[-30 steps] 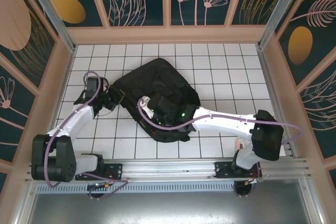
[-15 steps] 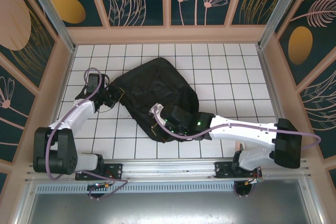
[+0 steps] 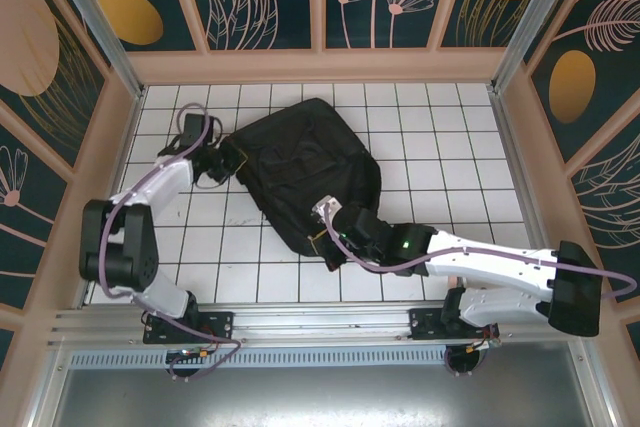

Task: Pack the student bag

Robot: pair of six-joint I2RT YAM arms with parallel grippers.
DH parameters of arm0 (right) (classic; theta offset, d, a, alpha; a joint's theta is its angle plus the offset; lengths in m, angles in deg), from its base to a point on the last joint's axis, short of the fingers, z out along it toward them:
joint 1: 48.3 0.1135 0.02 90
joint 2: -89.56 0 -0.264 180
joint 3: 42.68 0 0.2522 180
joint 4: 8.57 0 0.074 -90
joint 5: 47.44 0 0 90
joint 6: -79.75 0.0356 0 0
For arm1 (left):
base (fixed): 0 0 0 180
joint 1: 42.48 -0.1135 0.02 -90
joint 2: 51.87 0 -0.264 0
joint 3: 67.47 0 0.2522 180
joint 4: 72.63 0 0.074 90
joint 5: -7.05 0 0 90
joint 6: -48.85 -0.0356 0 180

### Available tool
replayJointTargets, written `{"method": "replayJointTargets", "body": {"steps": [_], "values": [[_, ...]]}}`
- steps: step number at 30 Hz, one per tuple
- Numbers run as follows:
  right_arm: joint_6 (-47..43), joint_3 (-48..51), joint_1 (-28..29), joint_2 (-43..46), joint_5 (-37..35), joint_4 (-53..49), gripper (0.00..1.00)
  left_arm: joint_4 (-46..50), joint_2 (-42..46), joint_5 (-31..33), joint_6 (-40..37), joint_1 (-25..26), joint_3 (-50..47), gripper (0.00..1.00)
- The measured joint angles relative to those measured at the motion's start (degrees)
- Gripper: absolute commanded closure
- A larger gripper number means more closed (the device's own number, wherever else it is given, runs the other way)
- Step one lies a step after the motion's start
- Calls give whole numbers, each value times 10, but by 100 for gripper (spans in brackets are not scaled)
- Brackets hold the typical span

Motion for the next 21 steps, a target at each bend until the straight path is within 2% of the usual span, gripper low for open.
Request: {"method": "replayJointTargets", "body": {"steps": [1, 2, 4, 5, 8, 11, 14, 17, 21], "values": [[0, -4, 0, -9, 3, 4, 100, 6, -23, 2, -5, 11, 30, 99], [0, -12, 0, -25, 7, 8, 100, 12, -52, 3, -11, 24, 71, 92], [0, -33, 0, -61, 13, 19, 100, 14, -104, -1, -20, 45, 137, 64], [0, -46, -1, -81, 18, 24, 100, 11, -130, -1, -24, 54, 170, 53], [0, -86, -3, -131, 41, 36, 100, 13, -188, 1, -33, 63, 254, 40], [8, -128, -20, -173, 58, 48, 100, 30, -189, 34, -50, 60, 281, 39], [17, -142, -56, -185, 73, 63, 100, 45, -145, 70, -61, 57, 254, 41], [29, -137, -92, -184, 95, 80, 100, 37, -54, 73, -59, 54, 158, 45], [40, -113, -115, -170, 126, 107, 100, 12, 66, 33, -33, 59, 14, 48]]}}
